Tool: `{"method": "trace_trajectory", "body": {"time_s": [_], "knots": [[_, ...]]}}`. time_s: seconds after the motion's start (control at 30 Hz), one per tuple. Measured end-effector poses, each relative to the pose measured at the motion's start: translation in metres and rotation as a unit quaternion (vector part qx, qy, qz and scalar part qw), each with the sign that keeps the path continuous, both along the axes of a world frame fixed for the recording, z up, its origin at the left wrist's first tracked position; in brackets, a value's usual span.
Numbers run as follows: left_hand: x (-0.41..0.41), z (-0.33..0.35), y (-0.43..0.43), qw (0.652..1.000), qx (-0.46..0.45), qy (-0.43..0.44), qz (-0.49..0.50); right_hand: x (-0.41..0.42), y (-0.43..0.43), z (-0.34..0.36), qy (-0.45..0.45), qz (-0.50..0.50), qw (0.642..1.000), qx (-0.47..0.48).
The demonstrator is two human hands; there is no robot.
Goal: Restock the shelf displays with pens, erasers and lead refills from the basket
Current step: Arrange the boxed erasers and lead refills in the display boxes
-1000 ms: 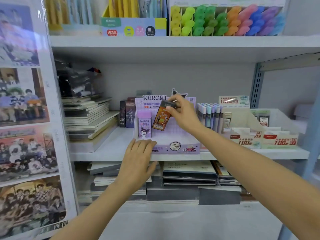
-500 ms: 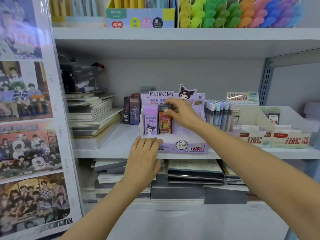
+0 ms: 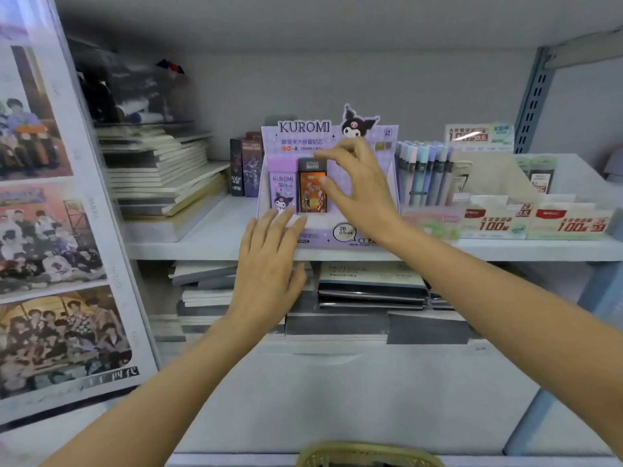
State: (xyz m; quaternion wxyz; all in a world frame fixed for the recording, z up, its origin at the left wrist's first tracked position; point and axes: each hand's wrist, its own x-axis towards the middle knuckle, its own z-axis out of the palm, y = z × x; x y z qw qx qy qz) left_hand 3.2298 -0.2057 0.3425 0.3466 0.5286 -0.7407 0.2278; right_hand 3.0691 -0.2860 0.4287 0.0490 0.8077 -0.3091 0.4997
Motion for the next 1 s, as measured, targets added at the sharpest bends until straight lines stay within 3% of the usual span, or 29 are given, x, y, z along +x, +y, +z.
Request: {"method": "trace_trajectory", "body": {"time_s": [0.1,0.17,0.23,0.3,0.4,0.5,0.6,0.67,0.8,1.0], "knots": [[-0.012,-0.032,0.009,0.994,-0.09,0.047,-0.03,-0.018,0.045,-0.037,-0.034,0.107,0.994,-0.008],[-0.025,-0.067,0.013,0.992,-0.07,0.068,-0.08,-0.034,0.066,-0.079,-0.021,0.147,0.988,0.047],[-0.039,-0.111,0.017,0.989,0.025,0.073,-0.13,-0.053,0.078,-0.132,0.022,0.143,0.98,0.137],[-0.054,-0.161,0.021,0.968,0.191,0.082,-0.138,-0.073,0.082,-0.192,0.078,0.112,0.956,0.26],[-0.073,-0.239,0.03,0.892,0.431,0.082,-0.104,-0.103,0.083,-0.285,0.145,0.055,0.868,0.472],[-0.085,-0.31,0.046,0.835,0.545,0.035,-0.072,-0.127,0.086,-0.368,0.216,-0.002,0.773,0.597],[-0.087,-0.368,0.061,0.811,0.584,-0.004,-0.041,-0.137,0.1,-0.434,0.31,-0.016,0.673,0.671],[-0.084,-0.391,0.065,0.801,0.598,-0.008,-0.01,-0.135,0.109,-0.463,0.311,-0.015,0.635,0.707],[-0.073,-0.419,0.064,0.784,0.617,0.064,0.017,-0.125,0.113,-0.499,0.288,-0.038,0.61,0.737],[-0.066,-0.435,0.064,0.808,0.58,0.098,0.023,-0.118,0.116,-0.525,0.209,-0.081,0.6,0.768]]}}
